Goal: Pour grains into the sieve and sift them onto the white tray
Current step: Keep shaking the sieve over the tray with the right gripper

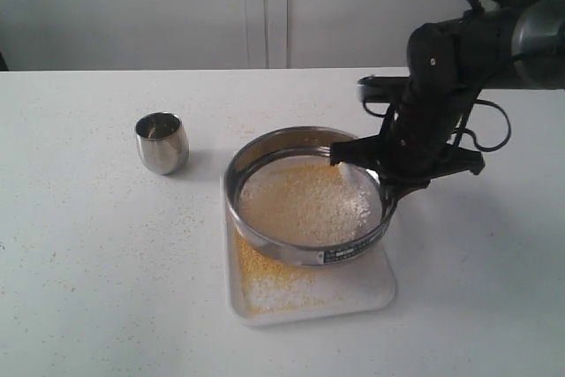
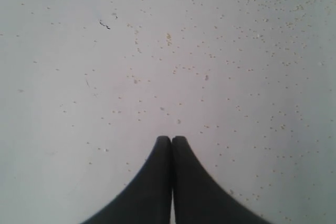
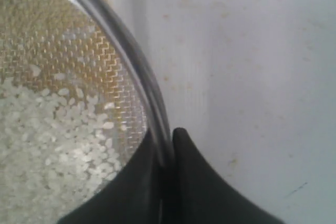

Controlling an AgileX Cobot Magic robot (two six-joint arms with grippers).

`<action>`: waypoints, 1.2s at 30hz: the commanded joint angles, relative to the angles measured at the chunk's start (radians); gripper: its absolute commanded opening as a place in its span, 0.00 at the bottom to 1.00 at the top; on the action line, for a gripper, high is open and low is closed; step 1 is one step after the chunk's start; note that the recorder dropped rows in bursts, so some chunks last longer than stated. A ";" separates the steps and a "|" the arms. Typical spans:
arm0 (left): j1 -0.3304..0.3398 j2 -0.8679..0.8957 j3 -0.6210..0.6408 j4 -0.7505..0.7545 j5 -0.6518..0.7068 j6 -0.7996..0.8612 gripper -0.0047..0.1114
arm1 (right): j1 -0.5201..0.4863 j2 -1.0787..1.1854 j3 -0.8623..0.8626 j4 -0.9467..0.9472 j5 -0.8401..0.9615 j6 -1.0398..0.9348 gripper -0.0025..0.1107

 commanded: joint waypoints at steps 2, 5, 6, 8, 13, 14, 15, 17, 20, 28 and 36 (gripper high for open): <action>0.002 -0.008 0.007 -0.010 0.008 -0.001 0.04 | 0.002 -0.014 -0.008 0.165 0.041 -0.282 0.02; 0.002 -0.008 0.007 -0.010 0.008 -0.001 0.04 | -0.025 -0.012 -0.008 0.077 -0.036 -0.136 0.02; 0.002 -0.008 0.007 -0.010 0.008 -0.001 0.04 | -0.037 -0.009 -0.008 0.073 -0.052 -0.074 0.02; 0.002 -0.008 0.007 -0.010 0.008 -0.001 0.04 | -0.037 -0.007 -0.008 0.117 -0.016 -0.087 0.02; 0.002 -0.008 0.007 -0.010 0.008 -0.001 0.04 | 0.000 -0.013 -0.008 0.101 -0.015 -0.219 0.02; 0.002 -0.008 0.007 -0.010 0.008 -0.001 0.04 | -0.011 -0.011 -0.008 0.089 -0.056 -0.162 0.02; 0.002 -0.008 0.007 -0.010 0.008 -0.001 0.04 | -0.020 -0.009 -0.008 0.087 -0.084 -0.105 0.02; 0.002 -0.008 0.007 -0.010 0.008 -0.001 0.04 | -0.020 -0.007 -0.008 0.115 -0.067 -0.072 0.02; 0.002 -0.008 0.007 -0.010 0.008 -0.001 0.04 | 0.024 -0.010 -0.008 0.169 0.034 -0.287 0.02; 0.002 -0.008 0.007 -0.010 0.008 -0.001 0.04 | -0.009 -0.015 -0.008 0.072 -0.035 -0.142 0.02; 0.002 -0.008 0.007 -0.010 0.008 -0.001 0.04 | -0.011 -0.013 -0.008 0.041 -0.088 -0.055 0.02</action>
